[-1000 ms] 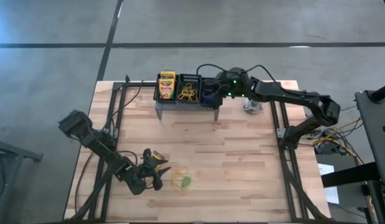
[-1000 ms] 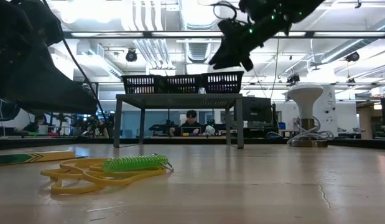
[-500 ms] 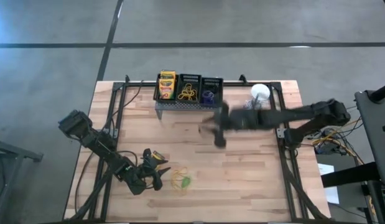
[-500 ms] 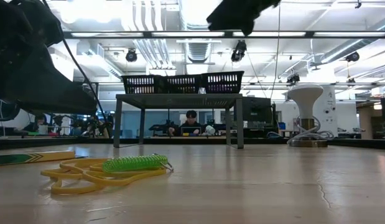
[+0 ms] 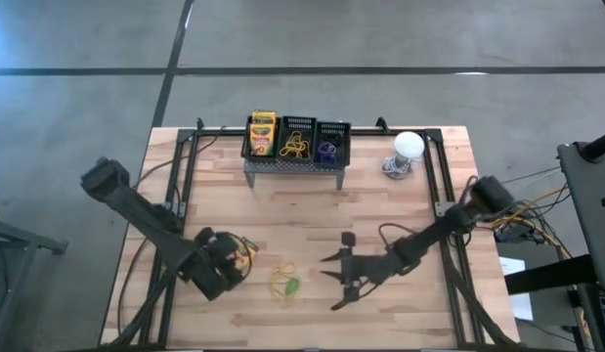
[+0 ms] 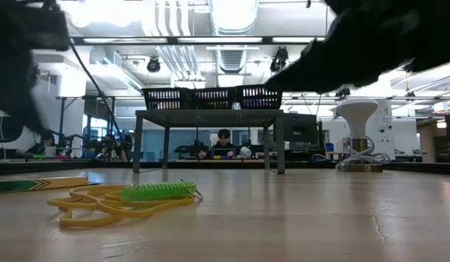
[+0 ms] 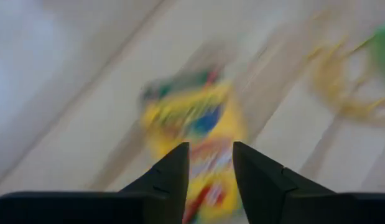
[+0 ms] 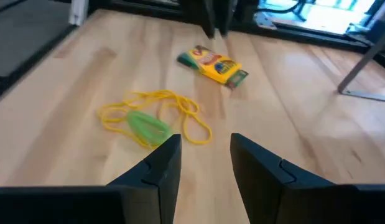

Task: Pick & Place Office Desk Supplies
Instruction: Put the yellow crayon box into the left black bin on the shelf

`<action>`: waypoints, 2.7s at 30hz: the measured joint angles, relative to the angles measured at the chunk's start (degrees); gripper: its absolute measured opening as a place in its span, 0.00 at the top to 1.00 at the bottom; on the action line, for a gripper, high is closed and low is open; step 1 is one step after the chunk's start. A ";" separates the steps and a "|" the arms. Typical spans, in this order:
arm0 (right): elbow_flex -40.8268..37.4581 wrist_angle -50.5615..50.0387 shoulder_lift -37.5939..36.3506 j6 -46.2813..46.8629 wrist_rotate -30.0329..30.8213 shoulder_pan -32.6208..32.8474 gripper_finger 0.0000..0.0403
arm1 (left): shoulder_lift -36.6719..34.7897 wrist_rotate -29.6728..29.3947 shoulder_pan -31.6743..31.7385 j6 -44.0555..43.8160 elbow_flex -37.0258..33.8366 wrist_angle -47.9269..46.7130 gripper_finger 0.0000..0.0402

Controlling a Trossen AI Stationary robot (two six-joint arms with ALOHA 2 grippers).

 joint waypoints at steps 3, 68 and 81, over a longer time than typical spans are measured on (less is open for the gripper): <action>1.41 -0.90 3.72 0.83 0.76 -0.52 0.68 | -1.71 6.75 -0.05 -6.62 -0.59 -6.13 0.73; 43.07 -51.45 23.23 2.09 -24.33 -18.73 0.45 | 17.13 -9.41 8.06 21.98 -16.43 65.08 0.99; 43.01 -50.95 23.08 -0.25 -13.56 -18.53 0.44 | 15.99 -16.05 11.43 27.52 -16.36 65.69 0.98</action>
